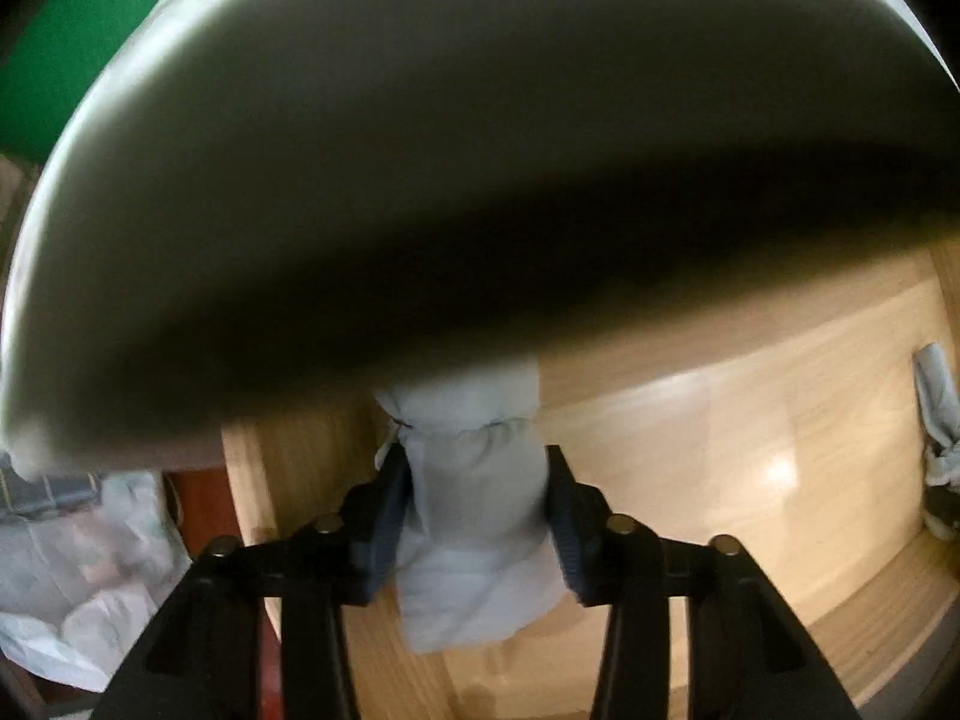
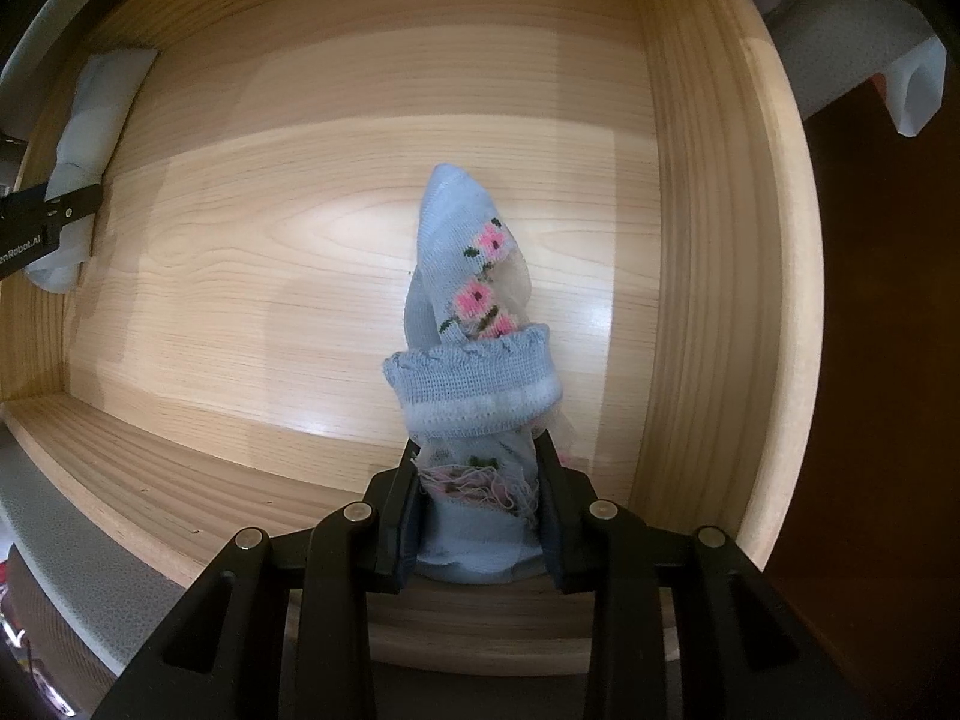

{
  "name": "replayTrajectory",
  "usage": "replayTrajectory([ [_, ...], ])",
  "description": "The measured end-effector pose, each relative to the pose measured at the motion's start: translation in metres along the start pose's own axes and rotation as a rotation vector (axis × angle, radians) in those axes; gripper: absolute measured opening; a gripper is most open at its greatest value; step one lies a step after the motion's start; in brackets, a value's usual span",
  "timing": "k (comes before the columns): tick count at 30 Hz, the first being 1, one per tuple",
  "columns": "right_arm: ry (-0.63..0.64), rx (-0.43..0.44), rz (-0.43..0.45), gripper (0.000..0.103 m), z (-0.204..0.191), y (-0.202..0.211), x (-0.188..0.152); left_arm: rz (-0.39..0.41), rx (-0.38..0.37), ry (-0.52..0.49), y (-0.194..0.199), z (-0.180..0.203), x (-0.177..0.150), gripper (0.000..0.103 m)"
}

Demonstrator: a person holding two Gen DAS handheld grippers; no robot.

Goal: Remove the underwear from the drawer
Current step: 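Lift the white rolled item out of the drawer with the left tool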

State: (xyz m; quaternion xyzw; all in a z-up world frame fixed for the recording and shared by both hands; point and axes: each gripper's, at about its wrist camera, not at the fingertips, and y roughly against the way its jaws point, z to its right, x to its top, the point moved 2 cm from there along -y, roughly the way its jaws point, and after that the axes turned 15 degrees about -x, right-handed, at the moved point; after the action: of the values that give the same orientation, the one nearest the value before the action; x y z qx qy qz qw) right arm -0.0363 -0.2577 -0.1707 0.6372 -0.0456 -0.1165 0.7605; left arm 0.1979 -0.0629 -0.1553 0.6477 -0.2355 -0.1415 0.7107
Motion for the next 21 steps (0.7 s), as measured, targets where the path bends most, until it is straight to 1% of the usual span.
replayTrajectory([
  [2, 0.000, -0.001, -0.001, 0.030, 0.000, 0.000, 0.000, -0.019, -0.009, 0.012, 0.000, -0.001, -0.001, 0.037],
  [6, -0.001, -0.003, -0.001, 0.030, 0.001, 0.000, 0.000, -0.054, -0.015, 0.037, 0.001, 0.000, -0.006, 0.034],
  [11, -0.001, -0.005, -0.003, 0.030, 0.001, 0.000, 0.000, -0.086, -0.019, 0.075, 0.000, 0.004, -0.016, 0.034],
  [14, -0.002, -0.005, -0.003, 0.030, 0.001, 0.000, 0.001, -0.096, -0.020, 0.089, 0.003, 0.006, -0.032, 0.034],
  [15, -0.002, -0.005, -0.004, 0.030, 0.001, 0.000, 0.001, -0.099, -0.024, 0.097, 0.002, 0.012, -0.033, 0.034],
  [21, -0.002, -0.007, -0.004, 0.030, 0.001, 0.000, 0.001, -0.108, -0.067, 0.183, 0.006, 0.008, -0.044, 0.034],
])
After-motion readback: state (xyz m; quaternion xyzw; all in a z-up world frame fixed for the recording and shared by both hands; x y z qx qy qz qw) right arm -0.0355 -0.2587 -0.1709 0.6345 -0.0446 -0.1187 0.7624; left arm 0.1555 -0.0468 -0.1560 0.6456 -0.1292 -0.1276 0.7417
